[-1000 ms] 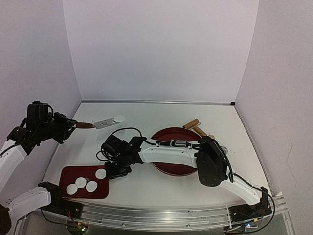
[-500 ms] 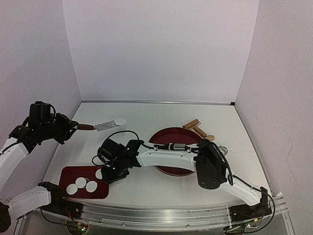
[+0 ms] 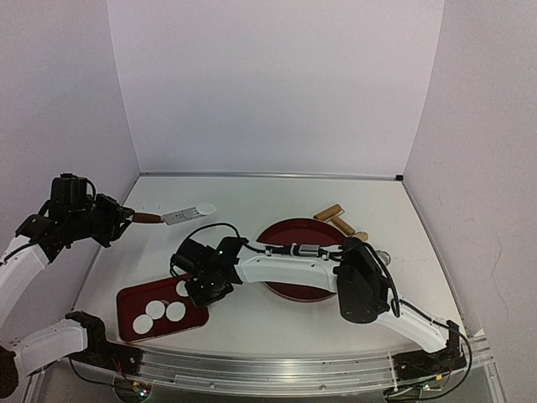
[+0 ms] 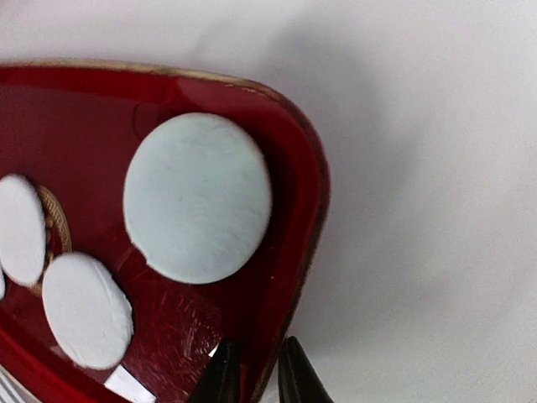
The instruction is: Roll out the dumpling wrappers from the dough
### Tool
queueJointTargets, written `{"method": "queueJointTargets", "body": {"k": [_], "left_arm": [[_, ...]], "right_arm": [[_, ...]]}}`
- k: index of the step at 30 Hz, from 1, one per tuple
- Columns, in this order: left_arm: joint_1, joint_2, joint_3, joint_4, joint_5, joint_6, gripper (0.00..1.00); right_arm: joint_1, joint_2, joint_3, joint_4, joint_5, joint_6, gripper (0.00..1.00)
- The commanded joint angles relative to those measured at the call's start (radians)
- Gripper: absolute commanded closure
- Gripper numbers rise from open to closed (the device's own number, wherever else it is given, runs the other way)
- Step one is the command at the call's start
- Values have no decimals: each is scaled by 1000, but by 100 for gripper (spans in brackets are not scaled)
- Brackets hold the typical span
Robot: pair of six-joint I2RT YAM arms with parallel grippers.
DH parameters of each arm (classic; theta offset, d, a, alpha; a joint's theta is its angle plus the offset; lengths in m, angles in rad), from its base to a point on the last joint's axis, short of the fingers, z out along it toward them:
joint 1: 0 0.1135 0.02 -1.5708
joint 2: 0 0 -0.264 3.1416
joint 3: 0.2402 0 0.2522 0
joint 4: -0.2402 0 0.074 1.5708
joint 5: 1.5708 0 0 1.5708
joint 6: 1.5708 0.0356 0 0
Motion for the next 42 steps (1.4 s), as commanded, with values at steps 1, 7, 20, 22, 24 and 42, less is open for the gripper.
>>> {"method": "queueJointTargets", "body": {"k": [1,7,20,22,24,42], "left_arm": [[5,-19,68,33,-8,2,100],[4,-19,77,21,-9,2,100],[4,-69,52,-55,53,59,100],[4,-78,39,-85,47,90,100],[4,-98,23,-124,12,123,100],[4,-96,86,-328,-151,372,100]], "right_arm": [[-75,-44,-46,-65,128,38,90],[-143,-71,-78,-67,163,75,100],[-256,-50,-37,-65,118,151,99],[-265,-57,-37,-64,103,144,90],[-273,-68,-37,-45,72,116,79],[-281,-248,-119,61,-3,-141,28]]}}
